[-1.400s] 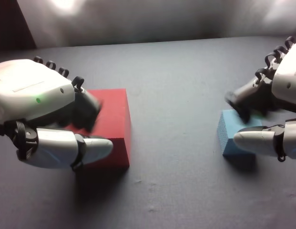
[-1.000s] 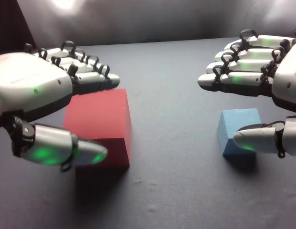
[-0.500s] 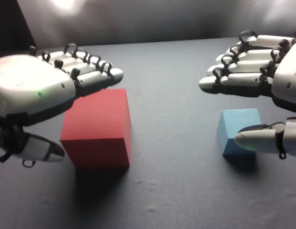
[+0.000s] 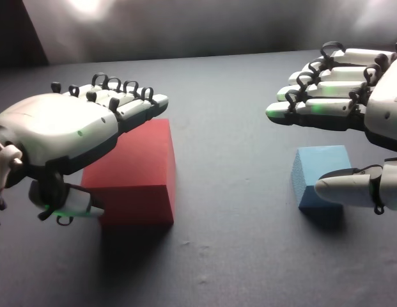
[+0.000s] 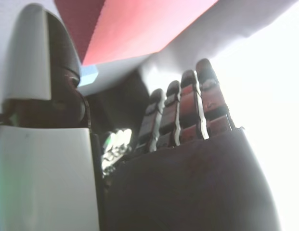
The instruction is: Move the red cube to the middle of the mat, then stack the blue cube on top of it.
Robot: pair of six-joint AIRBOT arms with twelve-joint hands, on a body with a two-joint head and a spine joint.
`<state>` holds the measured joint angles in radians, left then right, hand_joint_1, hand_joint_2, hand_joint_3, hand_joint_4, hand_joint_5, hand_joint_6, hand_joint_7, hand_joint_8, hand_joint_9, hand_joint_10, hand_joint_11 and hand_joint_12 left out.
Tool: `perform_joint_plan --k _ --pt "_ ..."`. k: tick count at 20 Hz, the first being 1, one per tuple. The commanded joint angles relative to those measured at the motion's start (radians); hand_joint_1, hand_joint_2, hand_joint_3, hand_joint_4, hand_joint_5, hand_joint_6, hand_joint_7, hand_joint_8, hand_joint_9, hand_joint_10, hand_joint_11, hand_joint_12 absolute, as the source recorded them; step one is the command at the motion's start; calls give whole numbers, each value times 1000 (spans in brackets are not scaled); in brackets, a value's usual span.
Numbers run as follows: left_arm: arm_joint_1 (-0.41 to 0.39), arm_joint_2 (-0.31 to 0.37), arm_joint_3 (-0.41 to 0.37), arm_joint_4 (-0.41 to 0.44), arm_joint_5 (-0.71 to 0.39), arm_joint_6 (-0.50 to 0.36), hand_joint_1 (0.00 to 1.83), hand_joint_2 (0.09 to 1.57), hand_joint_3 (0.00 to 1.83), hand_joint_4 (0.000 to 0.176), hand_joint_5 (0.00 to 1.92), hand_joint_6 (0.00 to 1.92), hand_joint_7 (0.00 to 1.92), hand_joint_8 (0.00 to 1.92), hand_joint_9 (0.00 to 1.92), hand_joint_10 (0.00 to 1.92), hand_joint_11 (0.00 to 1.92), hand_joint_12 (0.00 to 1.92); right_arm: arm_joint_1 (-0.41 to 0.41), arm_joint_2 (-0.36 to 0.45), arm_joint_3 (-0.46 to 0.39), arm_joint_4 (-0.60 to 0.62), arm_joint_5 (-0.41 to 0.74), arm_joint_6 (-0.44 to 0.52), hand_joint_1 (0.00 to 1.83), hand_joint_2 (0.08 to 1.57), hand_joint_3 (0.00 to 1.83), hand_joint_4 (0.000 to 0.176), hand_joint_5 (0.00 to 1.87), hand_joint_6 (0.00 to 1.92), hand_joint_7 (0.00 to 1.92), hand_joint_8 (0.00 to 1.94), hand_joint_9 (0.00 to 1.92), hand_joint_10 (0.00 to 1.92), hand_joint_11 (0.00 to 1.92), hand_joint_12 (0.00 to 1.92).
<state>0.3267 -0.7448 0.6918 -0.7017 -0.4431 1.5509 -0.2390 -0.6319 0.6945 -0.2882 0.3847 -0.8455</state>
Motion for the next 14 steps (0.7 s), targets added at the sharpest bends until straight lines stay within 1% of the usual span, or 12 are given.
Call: perform_joint_plan --k 1,2,3,5,6,7,8,10,14 --pt "-12 3 5 0 -95 25 1456 920 2 0 0 0 0 0 0 0 1 22 17 8 -1 15 115 2 84 1301 0 0 237 7 222 8 189 10 0 478" --pt "-14 -4 6 -30 -98 55 1434 929 6 0 0 0 0 0 0 0 0 17 17 8 -1 15 115 2 69 1305 2 0 244 6 226 6 191 8 0 486" --pt "-14 -9 6 -61 -100 88 1429 932 7 0 0 0 0 0 0 0 0 14 17 8 -1 15 115 2 91 1303 0 0 258 9 235 7 199 9 0 489" --pt "-15 -23 11 -98 -102 129 1467 928 4 0 0 0 0 0 0 0 0 1 17 8 -1 15 115 2 73 1309 1 0 242 1 215 1 179 1 0 442" --pt "-15 -32 17 -100 -102 135 1467 929 4 0 0 0 0 0 0 0 0 0 17 8 -1 15 115 2 76 1308 0 0 236 0 207 0 171 1 0 423" --pt "-15 -39 23 -104 -102 140 1463 925 2 0 0 0 0 0 0 0 0 0 17 8 -1 15 115 2 100 1301 0 0 250 4 222 3 191 6 0 476" --pt "-16 -46 27 -108 -102 146 1464 919 0 0 0 0 0 0 0 0 0 0 17 8 -1 15 115 2 92 1303 0 0 250 2 223 3 196 6 0 490" --pt "-20 -64 41 -136 -97 184 1417 930 4 0 0 0 0 0 0 0 0 0 18 8 -1 15 115 2 67 1310 2 0 241 1 222 1 197 4 0 520" --pt "-25 -97 70 -178 -79 242 1422 928 3 0 0 0 0 0 0 0 0 0 18 8 -1 15 115 2 91 1304 0 0 257 7 231 4 210 8 0 534"
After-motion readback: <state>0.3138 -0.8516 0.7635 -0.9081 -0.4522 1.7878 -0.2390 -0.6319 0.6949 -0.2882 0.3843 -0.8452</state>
